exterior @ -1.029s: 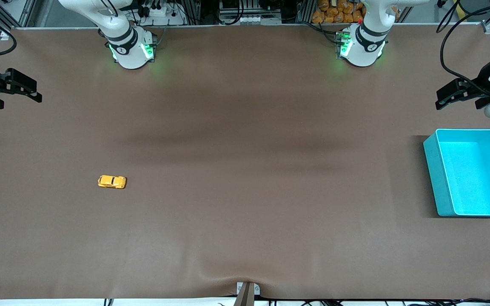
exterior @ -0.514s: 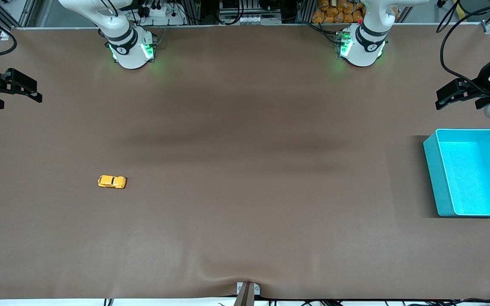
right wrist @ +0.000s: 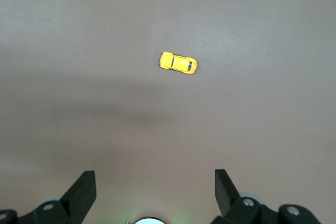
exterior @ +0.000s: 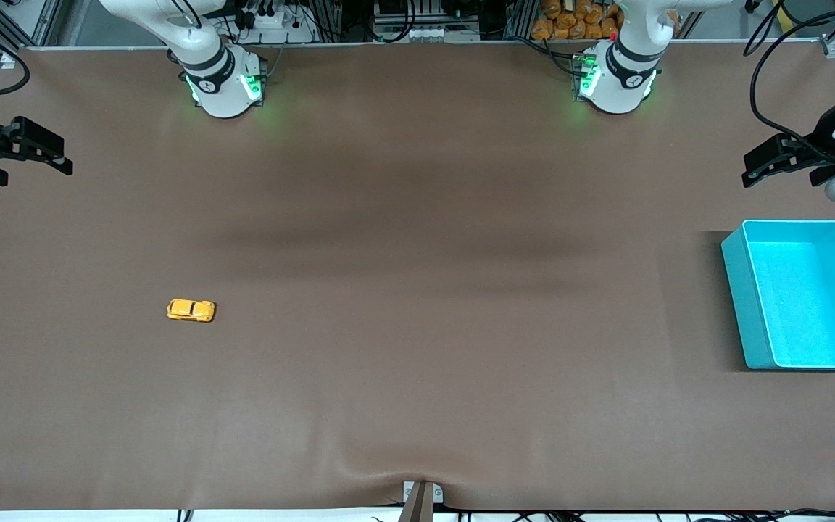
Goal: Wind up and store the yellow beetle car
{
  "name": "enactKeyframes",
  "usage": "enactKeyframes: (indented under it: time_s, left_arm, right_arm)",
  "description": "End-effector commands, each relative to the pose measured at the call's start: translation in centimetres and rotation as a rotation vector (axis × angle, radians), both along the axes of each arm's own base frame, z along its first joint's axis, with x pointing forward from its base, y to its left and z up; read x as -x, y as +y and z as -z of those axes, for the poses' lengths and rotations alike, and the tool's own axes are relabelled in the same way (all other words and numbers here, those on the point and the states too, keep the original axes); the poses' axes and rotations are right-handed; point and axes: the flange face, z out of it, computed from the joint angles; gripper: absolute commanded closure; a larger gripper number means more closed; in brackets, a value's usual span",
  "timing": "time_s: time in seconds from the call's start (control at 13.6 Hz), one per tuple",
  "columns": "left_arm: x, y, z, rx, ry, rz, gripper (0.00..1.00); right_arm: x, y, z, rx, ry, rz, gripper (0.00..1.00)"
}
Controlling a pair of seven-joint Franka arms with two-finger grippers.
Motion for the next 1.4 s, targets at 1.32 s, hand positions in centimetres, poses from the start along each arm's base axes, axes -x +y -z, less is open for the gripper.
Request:
enactKeyframes:
  time_s: [1.32]
  left_arm:
    - [-0.2,0.0,0.3,0.001,0.000,0.008,0.00]
  right_arm:
    - [-8.4,1.5,21.2,0.017,0.091,-0.822,0.00]
